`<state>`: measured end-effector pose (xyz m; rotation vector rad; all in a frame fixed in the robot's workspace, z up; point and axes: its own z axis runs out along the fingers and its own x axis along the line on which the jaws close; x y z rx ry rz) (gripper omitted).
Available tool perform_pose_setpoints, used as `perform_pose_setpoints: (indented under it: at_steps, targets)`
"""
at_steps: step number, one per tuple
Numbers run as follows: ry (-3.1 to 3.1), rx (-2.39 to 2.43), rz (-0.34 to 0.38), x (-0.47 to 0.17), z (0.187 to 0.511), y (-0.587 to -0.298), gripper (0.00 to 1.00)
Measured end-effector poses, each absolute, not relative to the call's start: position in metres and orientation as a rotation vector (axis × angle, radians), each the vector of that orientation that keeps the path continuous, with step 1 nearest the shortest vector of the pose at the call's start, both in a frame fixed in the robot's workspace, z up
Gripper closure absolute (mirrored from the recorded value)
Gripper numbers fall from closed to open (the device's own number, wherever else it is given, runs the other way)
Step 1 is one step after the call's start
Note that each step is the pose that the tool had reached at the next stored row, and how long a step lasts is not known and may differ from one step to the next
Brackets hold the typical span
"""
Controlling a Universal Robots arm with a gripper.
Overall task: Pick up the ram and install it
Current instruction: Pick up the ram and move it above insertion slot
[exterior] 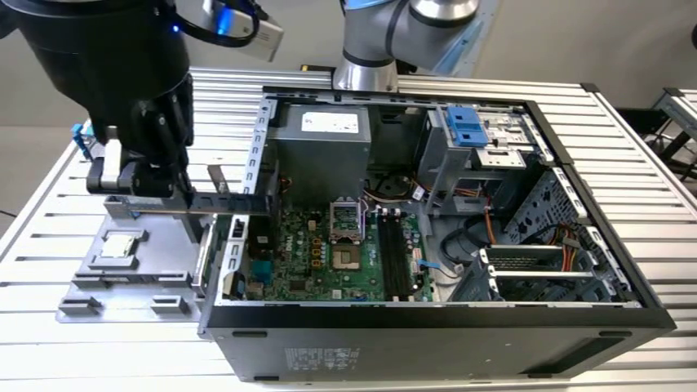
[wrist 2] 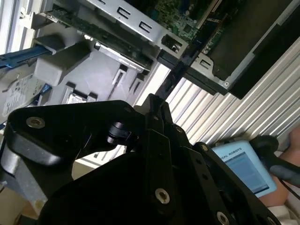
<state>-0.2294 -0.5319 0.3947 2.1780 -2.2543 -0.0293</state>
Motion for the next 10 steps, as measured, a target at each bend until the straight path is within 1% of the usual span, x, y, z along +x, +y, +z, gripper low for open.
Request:
perform_pose_setpoints:
  at_steps: [10]
  targets:
    - [-2.254, 2.178, -0.029, -0.192, 0.395, -0.532, 1.00]
